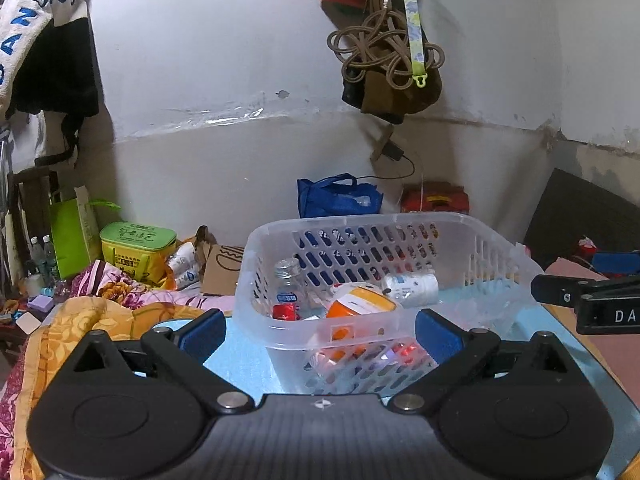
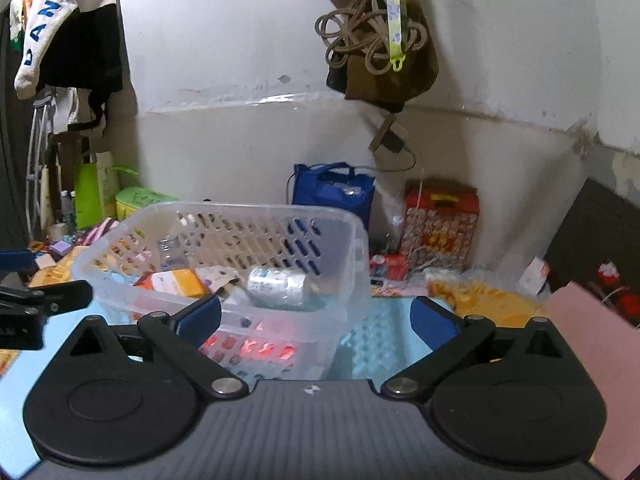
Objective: Organize objects
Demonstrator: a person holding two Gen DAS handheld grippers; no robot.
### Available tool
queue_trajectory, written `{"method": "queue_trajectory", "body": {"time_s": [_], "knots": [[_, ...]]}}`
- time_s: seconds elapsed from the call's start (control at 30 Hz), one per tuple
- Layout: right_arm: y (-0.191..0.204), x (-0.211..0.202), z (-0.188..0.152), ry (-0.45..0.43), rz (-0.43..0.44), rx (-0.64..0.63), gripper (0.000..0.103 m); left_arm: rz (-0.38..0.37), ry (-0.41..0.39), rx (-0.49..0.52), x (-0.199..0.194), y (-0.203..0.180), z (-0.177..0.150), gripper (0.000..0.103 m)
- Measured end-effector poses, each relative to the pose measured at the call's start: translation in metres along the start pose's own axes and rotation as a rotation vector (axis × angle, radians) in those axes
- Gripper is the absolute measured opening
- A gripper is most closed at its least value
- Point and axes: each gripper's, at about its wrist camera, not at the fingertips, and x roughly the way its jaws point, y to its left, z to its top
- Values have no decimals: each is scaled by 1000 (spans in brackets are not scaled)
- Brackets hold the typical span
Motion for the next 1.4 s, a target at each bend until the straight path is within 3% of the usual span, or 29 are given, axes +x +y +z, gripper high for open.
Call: {"method": "queue_trajectory", "body": {"time_s": [0.2, 1.4], "knots": [[-9, -6, -2, 25, 46, 58, 103, -7, 11, -11, -3, -7, 0, 102], [-13, -20, -13, 8, 46, 72, 103, -32, 26, -16, -13, -34, -7, 102]]}}
